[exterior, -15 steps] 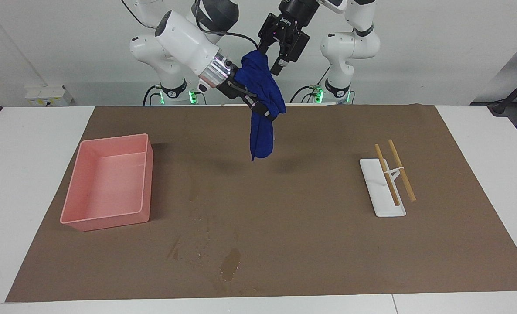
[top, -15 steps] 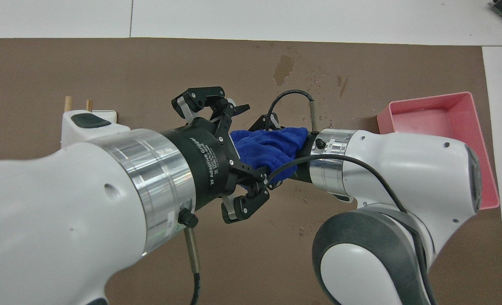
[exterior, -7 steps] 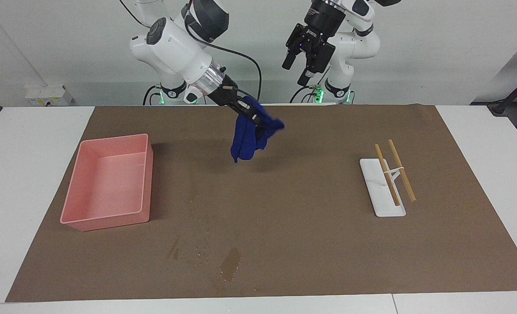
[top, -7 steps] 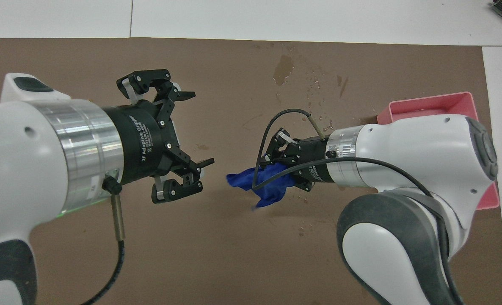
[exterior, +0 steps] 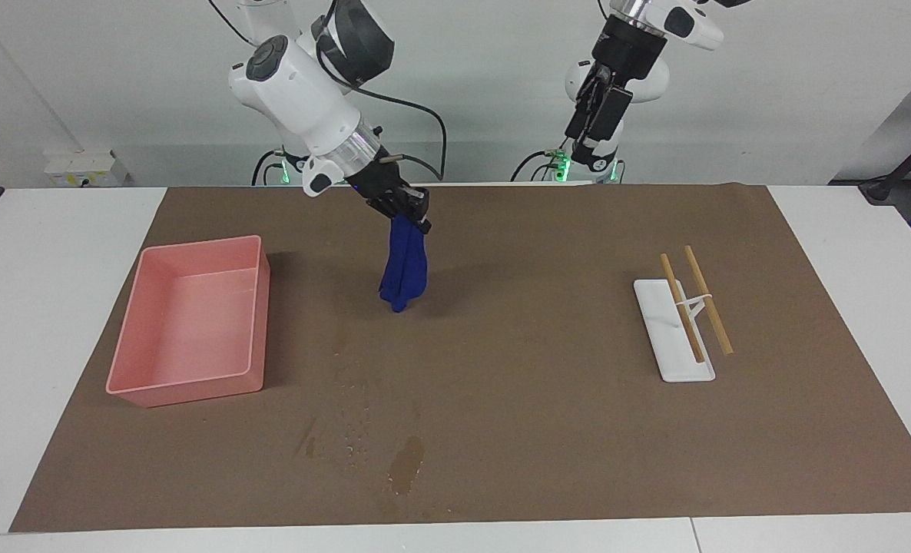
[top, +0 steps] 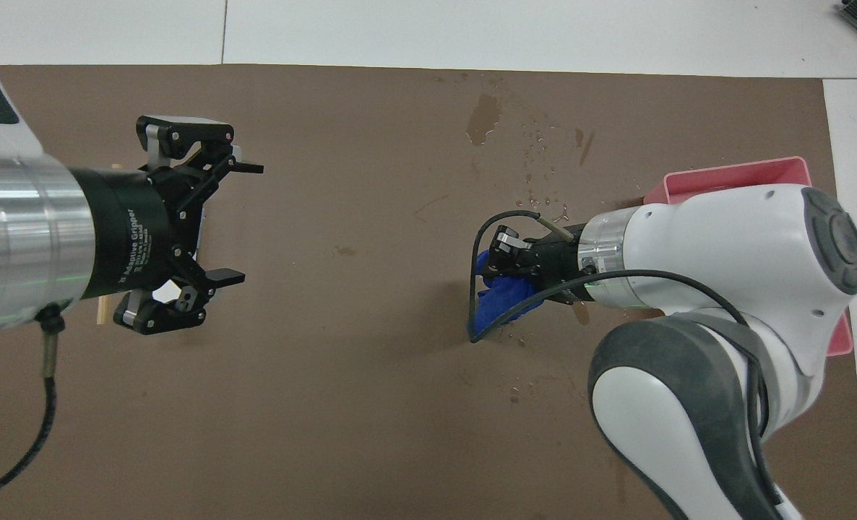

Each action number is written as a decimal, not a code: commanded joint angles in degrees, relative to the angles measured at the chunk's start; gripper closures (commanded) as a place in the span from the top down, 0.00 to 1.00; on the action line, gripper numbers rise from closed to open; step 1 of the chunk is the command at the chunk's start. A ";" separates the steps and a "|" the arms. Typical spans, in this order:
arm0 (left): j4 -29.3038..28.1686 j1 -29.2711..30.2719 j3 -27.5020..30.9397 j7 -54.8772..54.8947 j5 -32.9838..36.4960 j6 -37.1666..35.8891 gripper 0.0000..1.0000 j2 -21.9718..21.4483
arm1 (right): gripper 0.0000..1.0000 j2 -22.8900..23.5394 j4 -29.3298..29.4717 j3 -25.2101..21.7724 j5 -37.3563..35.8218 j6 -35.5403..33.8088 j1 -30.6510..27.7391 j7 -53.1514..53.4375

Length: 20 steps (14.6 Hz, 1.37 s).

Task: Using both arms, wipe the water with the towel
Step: 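Open the left gripper and withdraw while the right gripper pulls the towel, then carry the blue towel with the right gripper toward the pink bin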

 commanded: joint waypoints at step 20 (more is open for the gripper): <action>-10.76 10.57 3.06 91.00 11.89 -9.46 1.00 -4.87 | 0.00 12.75 6.71 0.63 -32.87 2.99 -6.27 -41.45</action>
